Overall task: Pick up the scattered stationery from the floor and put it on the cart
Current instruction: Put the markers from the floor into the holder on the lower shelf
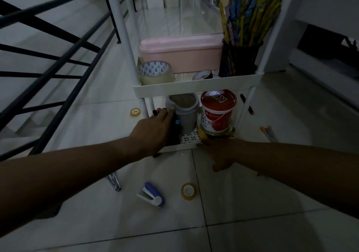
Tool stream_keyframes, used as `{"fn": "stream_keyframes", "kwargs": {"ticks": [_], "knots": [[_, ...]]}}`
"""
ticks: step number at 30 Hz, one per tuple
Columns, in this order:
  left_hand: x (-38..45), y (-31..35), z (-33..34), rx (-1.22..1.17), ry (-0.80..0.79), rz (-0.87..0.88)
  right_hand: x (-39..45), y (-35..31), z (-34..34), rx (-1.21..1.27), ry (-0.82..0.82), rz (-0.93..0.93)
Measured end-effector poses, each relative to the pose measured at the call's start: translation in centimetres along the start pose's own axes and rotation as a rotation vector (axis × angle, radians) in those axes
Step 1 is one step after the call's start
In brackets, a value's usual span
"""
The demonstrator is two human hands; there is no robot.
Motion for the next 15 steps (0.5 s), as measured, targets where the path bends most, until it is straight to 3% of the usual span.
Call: {"fn": "stream_keyframes", "kwargs": {"ticks": [5,9,15], "knots": [[0.3,1.0,1.9,-0.090,-0.151,-0.053,0.2,-0.3,0.6,0.056,0.002,-0.016],[0.2,0.8,4.7,-0.064,-0.382,-0.114,0.3,-0.1,0.9,0.076,0.001,-0.020],[0.1,0.8,5.3,-0.062,-0.378,-0.136,-0.1,0.5,1.2,0.078,0.004,-0.022]]}}
Point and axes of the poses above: each hand's wrist, its own x-axis towards the middle knuckle, its own z-axis out of the palm, y = z × x, the point moved 8 cm from there along x, towards the middle knuckle, and after that the axes turned 13 degrees about -y, right-handed, at the moved point
